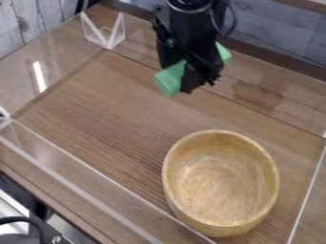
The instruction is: Move green object from inside the wooden bowl to the table next to it
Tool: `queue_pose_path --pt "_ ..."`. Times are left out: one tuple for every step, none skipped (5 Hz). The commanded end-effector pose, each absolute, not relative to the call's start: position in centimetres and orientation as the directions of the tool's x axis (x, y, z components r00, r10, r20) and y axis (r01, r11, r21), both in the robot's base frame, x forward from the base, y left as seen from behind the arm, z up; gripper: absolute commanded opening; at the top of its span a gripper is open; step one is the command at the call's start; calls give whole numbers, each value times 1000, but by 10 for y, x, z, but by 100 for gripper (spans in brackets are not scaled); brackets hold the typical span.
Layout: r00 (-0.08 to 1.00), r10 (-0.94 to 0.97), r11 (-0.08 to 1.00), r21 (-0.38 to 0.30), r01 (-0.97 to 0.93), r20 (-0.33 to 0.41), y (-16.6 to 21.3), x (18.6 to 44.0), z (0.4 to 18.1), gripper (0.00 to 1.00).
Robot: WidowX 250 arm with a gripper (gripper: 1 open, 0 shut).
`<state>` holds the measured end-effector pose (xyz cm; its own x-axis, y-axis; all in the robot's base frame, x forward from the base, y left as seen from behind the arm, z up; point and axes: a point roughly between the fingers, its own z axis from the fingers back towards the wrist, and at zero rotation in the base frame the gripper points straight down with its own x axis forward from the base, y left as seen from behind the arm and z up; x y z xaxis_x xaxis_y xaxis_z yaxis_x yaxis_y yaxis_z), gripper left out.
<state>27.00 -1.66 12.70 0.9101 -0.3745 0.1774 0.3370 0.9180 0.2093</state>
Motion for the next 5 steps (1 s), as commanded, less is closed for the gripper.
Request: queue_pose_path --pt "915 -333 933 218 285 228 -22 282 129 0" --pt "925 -302 943 215 254 232 -24 287 120 0" --pt "921 -310 941 213 262 237 -23 292 114 0" --pt "920 -309 942 210 261 242 -21 297 109 0" --pt "936 -252 957 208 203 247 -17 307 112 0"
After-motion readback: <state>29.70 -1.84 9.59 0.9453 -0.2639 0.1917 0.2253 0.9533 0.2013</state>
